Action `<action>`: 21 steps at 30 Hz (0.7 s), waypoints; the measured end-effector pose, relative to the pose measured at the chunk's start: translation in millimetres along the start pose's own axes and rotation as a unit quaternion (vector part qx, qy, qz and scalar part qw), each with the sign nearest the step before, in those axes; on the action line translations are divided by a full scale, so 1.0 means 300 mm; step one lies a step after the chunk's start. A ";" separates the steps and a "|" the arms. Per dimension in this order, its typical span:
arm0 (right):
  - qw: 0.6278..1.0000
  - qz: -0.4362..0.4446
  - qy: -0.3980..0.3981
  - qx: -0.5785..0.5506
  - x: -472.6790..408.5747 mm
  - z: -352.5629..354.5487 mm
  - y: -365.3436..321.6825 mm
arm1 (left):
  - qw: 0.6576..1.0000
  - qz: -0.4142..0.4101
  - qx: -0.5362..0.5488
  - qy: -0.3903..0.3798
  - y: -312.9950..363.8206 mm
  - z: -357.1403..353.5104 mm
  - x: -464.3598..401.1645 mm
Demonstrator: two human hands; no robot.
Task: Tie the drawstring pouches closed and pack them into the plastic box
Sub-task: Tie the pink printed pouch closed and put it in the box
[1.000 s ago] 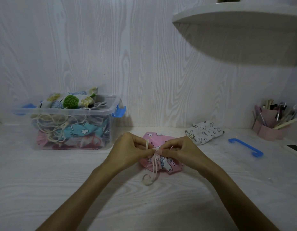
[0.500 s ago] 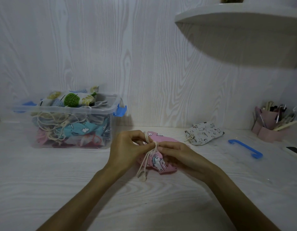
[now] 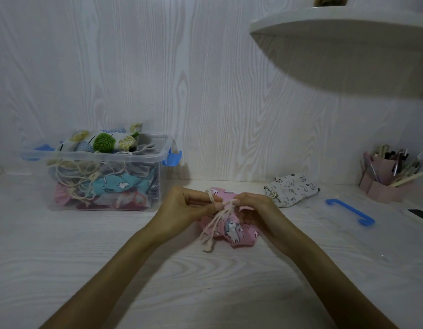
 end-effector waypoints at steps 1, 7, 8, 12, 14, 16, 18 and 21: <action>0.997 0.045 0.042 0.050 -0.005 0.005 0.001 | 1.000 0.001 -0.008 -0.003 -0.006 -0.002 -0.001; 0.811 0.397 0.192 0.384 0.011 0.043 -0.030 | 0.997 -0.033 -0.058 0.033 -0.024 -0.004 -0.015; 0.809 0.389 0.200 0.393 0.001 0.051 -0.027 | 0.996 -0.045 -0.071 0.035 -0.028 -0.004 -0.017; 0.907 0.255 0.220 0.254 -0.011 0.042 -0.010 | 0.997 -0.042 -0.066 0.004 -0.049 -0.025 -0.015; 0.983 0.076 0.169 -0.002 -0.021 0.031 0.002 | 0.999 -0.026 -0.038 -0.008 -0.055 -0.036 -0.013; 0.973 -0.071 0.100 -0.196 -0.025 0.022 0.015 | 1.000 -0.015 -0.021 -0.008 -0.060 -0.038 -0.016; 0.960 -0.123 0.060 -0.244 -0.029 0.028 0.020 | 1.000 -0.009 -0.005 -0.005 -0.065 -0.033 -0.023; 0.968 -0.091 0.068 -0.225 -0.030 0.043 -0.002 | 1.000 -0.005 0.003 -0.005 -0.067 -0.025 -0.029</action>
Point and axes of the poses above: each hand's wrist, its own x-axis away from the middle knuckle, its own z-axis out of the back of the hand, y = z × x, the point moved 3 cm from there along -x, towards the middle knuckle, and after that the axes turned 13 degrees about y, right-handed, at the moved point
